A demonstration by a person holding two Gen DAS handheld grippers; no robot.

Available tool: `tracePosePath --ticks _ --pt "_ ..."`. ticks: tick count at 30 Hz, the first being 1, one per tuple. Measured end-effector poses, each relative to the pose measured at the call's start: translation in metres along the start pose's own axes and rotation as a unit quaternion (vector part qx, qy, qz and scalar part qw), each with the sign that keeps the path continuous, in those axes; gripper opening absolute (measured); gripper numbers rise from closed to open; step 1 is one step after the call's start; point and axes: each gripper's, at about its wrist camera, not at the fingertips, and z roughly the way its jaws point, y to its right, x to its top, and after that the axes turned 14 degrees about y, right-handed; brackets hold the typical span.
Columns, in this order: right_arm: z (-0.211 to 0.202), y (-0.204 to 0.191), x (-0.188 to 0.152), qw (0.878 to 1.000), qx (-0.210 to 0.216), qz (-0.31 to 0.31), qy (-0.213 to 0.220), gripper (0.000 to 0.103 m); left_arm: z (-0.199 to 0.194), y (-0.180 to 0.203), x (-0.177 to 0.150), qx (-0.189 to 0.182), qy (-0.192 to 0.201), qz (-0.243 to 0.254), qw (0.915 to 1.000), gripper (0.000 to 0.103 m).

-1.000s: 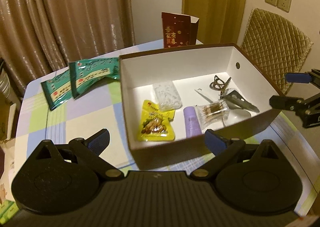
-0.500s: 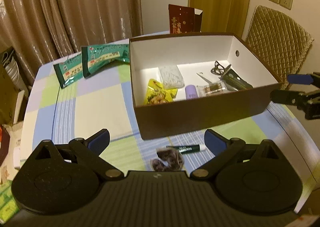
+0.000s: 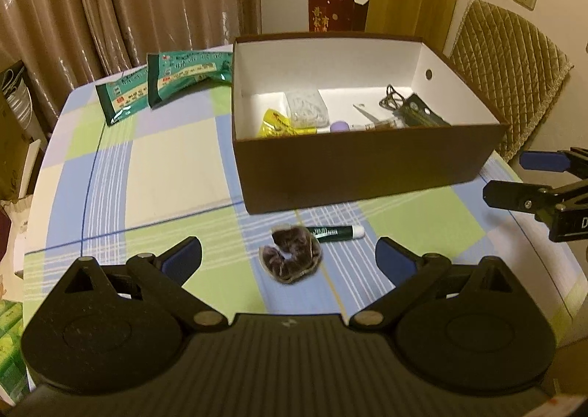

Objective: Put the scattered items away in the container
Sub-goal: 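Move both tools toward the brown scrunchie and green lip gel tube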

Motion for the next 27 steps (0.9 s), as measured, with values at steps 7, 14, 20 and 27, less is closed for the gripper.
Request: tracePosePath --ticks 7,14,20,27 --pt "0.003 -0.007 -0.016 1.000 -0.001 0.001 -0.029 0.101 0.001 0.007 -0.015 0.004 -0.015 0.011 0.9998 0.099" --pt "0.008 -0.013 -0.032 0.998 -0.004 0.002 -0.058 0.101 0.003 0.008 -0.024 0.003 -0.027 0.016 0.9995 0.099" --pt "0.017 -0.017 -0.047 0.996 -0.007 0.000 -0.086 0.101 0.007 0.008 -0.030 0.002 -0.037 0.019 0.9991 0.099" --pt "0.026 -0.018 -0.053 0.995 -0.017 -0.001 -0.103 0.101 0.016 0.005 -0.037 -0.002 -0.046 0.023 0.9987 0.099"
